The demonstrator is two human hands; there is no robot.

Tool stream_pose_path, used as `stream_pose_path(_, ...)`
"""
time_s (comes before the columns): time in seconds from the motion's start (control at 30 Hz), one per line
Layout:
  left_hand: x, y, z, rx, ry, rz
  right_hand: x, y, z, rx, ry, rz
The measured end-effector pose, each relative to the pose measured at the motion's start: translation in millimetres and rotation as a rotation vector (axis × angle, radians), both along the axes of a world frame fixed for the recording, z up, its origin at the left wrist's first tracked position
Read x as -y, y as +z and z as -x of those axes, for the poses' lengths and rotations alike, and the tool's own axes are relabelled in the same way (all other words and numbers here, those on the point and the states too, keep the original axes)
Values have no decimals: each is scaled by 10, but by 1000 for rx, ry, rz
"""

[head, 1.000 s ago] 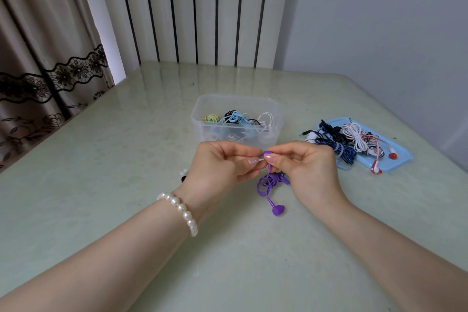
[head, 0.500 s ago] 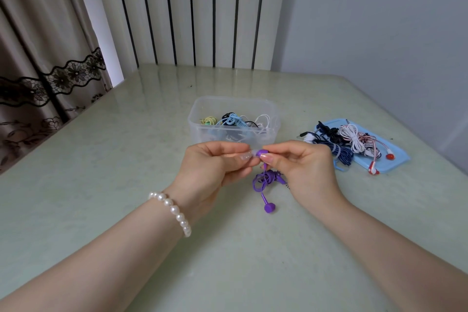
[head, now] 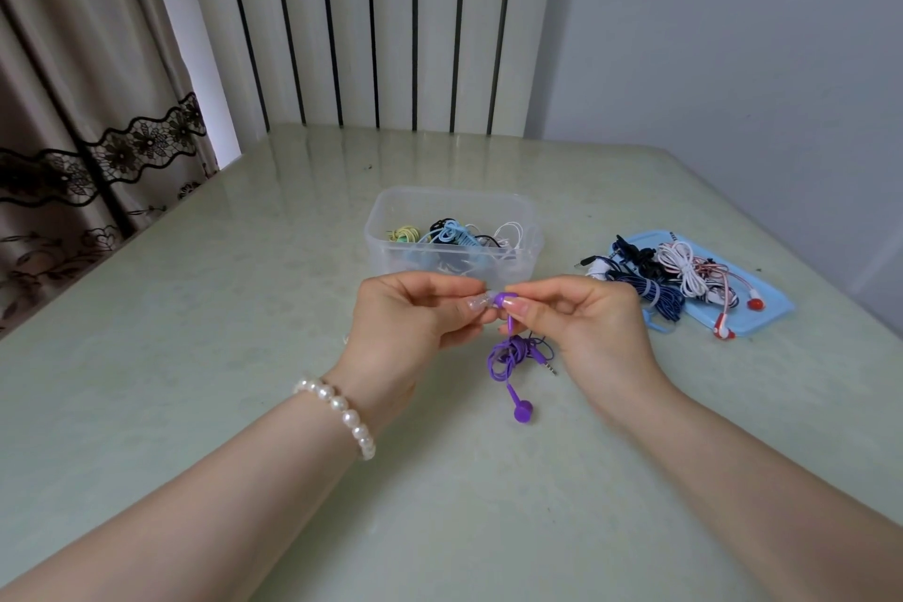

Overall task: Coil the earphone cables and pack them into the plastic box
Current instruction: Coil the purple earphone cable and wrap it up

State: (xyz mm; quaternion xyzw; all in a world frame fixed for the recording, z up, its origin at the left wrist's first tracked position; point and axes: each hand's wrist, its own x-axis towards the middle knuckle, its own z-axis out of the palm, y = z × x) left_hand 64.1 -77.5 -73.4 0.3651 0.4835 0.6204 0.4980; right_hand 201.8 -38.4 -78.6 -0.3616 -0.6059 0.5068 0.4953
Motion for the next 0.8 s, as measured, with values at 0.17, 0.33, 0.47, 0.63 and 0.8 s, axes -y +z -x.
stream_pose_path(0.17,16,-14,-40,-113,5,-31,-10,10,-14,-20,-15,45)
stream_pose_path(0.33,23,-15,-63,-143,-3,-49,-35,-4,-23,8,-46,42)
stream_pose_path(0.47,31,-11,-64,-134,-22,-37,-41,7,-16,58,-62,6)
stream_pose_path(0.63,30,1,-67,-140,-38,-26,-29,14,-11,142,-67,-35)
stream_pose_path(0.8,36,-5,-95,-91,-63,-7,-26,-38,-14,172,-151,-110)
